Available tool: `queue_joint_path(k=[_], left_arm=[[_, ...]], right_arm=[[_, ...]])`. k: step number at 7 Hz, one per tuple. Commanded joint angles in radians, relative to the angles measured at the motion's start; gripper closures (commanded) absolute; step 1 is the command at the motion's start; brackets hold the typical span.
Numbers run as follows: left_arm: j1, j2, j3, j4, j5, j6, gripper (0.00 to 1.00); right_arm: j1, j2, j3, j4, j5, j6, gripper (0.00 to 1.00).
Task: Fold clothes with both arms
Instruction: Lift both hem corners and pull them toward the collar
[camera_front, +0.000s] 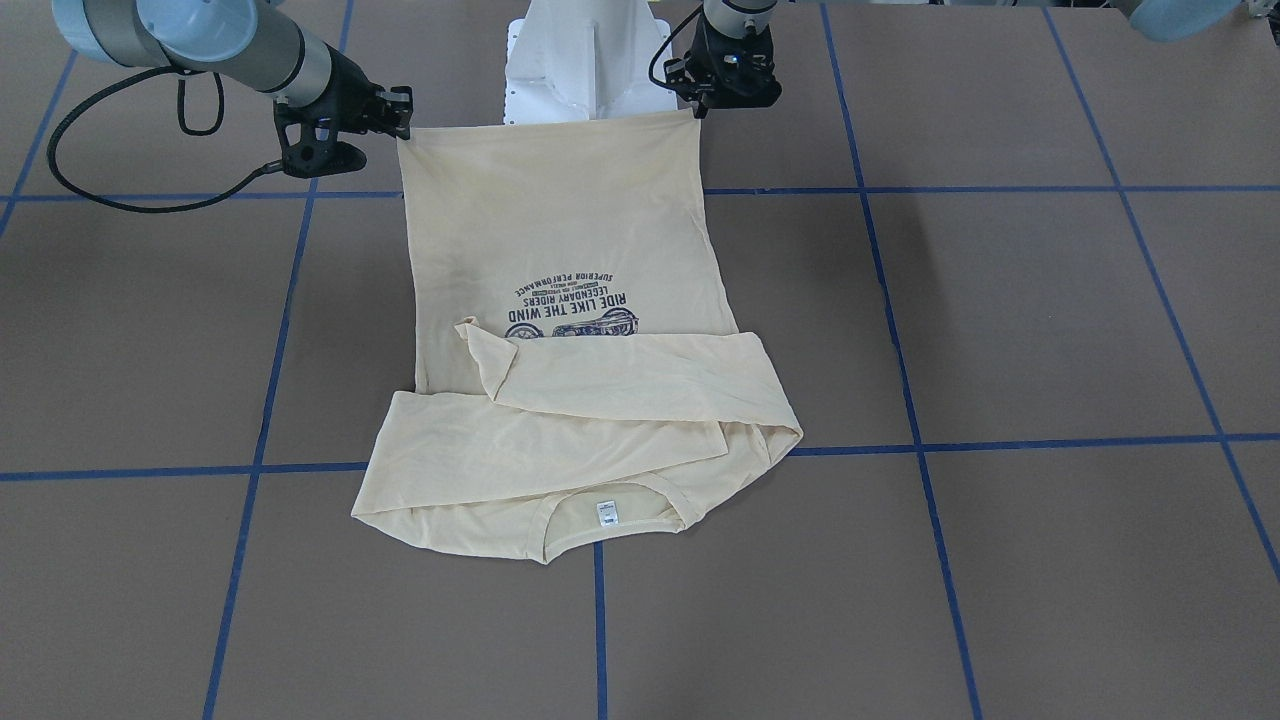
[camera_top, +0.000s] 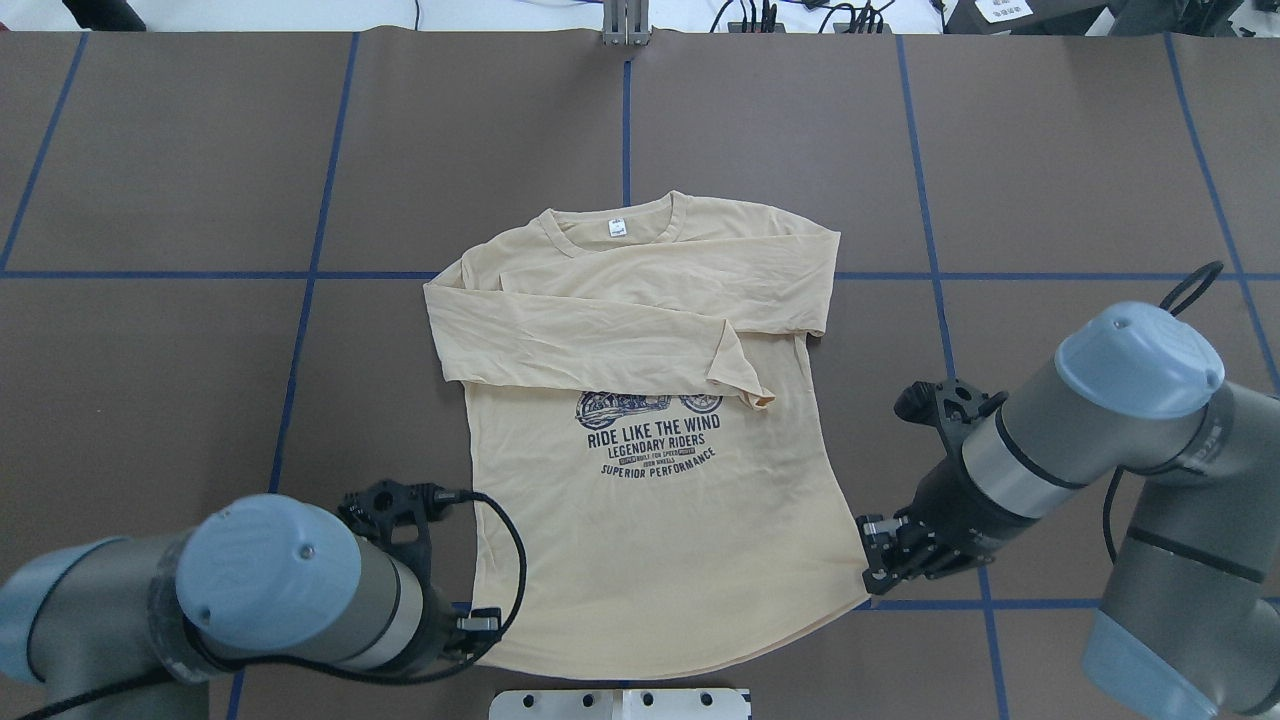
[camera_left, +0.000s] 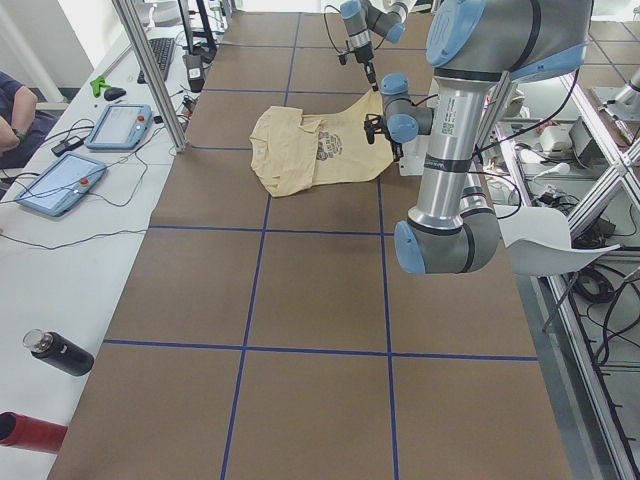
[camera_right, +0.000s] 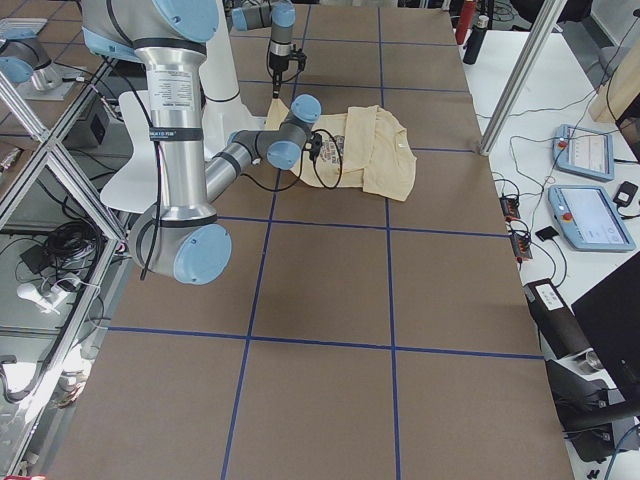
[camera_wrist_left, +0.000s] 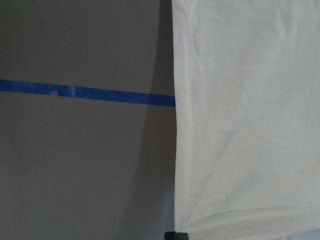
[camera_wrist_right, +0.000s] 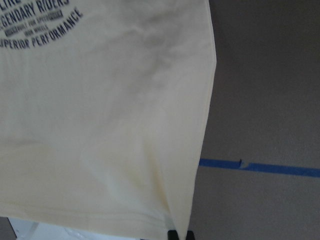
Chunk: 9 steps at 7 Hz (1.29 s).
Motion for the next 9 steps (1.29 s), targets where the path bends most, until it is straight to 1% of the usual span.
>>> queue_joint_path(k=[1,2,3,4,5,6,7,8,9], left_arm=[[-0.217,-0.031,-0.001,0.002,-0.077,0.13,1.0],[-0.319,-0.041,0.005,0.002,-0.115,0.221,1.0],[-0.421,-0.055,0.016,0.004,-0.168,0.285,1.0],[-0.497,-0.058,0.024,0.005,-0.205,0.307,1.0],[-0.528,-0.112,0.086,0.007,-0.213,0.311,1.0],[-0.556,-0.174,0.196,0.004,-0.215,0.312,1.0],[-0.566,-0.208,0.291,-0.016,-0.209,0.34,1.0],[-0.571,-0.215,0.391,-0.112,-0.207,0.358,1.0],[-0.574,-0.213,0.454,-0.184,-0.207,0.358,1.0]], right_arm=[[0.162,0.102,-0.061,0.001,0.013,-0.04,1.0],[0.218,0.135,-0.087,0.001,0.012,-0.054,1.0],[0.279,0.19,-0.142,-0.001,0.01,-0.056,1.0],[0.34,0.242,-0.204,-0.002,0.022,-0.06,1.0],[0.388,0.295,-0.276,-0.001,0.034,-0.06,1.0],[0.401,0.354,-0.356,0.001,0.03,-0.065,1.0],[0.404,0.417,-0.451,0.001,0.022,-0.085,1.0],[0.405,0.49,-0.554,0.003,0.004,-0.092,1.0],[0.404,0.536,-0.62,0.003,-0.04,-0.099,1.0]])
